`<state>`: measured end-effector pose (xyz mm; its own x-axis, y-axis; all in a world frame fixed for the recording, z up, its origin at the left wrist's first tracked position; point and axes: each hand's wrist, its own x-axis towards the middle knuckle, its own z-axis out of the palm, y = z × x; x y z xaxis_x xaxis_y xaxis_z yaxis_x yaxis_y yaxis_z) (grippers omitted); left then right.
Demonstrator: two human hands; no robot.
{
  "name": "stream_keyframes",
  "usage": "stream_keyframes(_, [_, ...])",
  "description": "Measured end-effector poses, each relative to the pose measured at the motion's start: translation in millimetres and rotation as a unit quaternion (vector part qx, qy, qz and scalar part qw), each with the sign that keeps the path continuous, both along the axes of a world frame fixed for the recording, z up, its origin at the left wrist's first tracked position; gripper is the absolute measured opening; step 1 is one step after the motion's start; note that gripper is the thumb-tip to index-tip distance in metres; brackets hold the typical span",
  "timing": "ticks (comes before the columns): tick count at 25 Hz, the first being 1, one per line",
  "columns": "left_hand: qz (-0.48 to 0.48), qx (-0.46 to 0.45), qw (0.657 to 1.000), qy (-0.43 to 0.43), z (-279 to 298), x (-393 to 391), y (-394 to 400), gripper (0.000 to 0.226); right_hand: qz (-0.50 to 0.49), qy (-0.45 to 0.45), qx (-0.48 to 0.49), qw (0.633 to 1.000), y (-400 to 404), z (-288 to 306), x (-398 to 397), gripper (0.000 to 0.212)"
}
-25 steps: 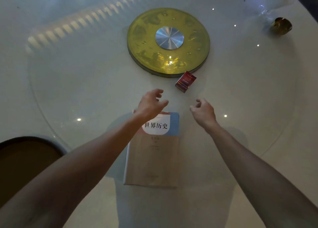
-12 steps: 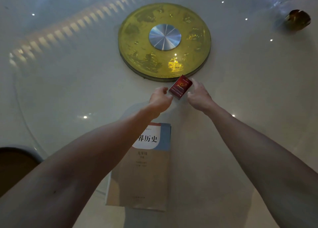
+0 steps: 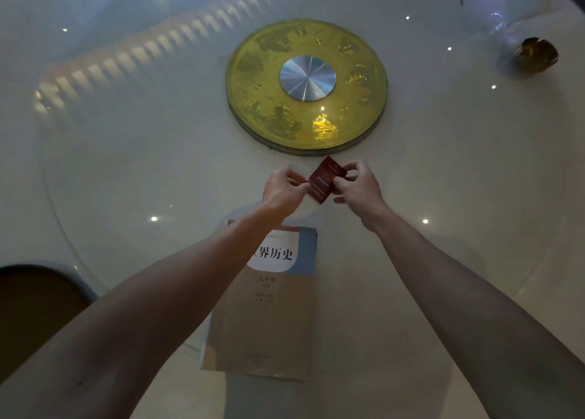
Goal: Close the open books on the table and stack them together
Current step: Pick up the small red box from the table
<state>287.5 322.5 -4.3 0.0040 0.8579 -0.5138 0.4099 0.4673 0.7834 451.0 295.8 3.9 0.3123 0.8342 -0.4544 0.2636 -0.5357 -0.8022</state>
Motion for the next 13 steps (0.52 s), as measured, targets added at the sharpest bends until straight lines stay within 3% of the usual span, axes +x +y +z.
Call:
stream_keyframes(4, [0.007, -0.004, 0.999, -0.051, 24, -44, -20, 0.023, 0.018, 0.019, 0.003, 1.000, -9, 28, -39, 0.024])
stream_keyframes(13, [0.160, 0.023, 0.982, -0.094, 49, -221, -115, 0.011, 0.131, 0.120, -0.037, 0.983, -47, 55, -205, 0.022])
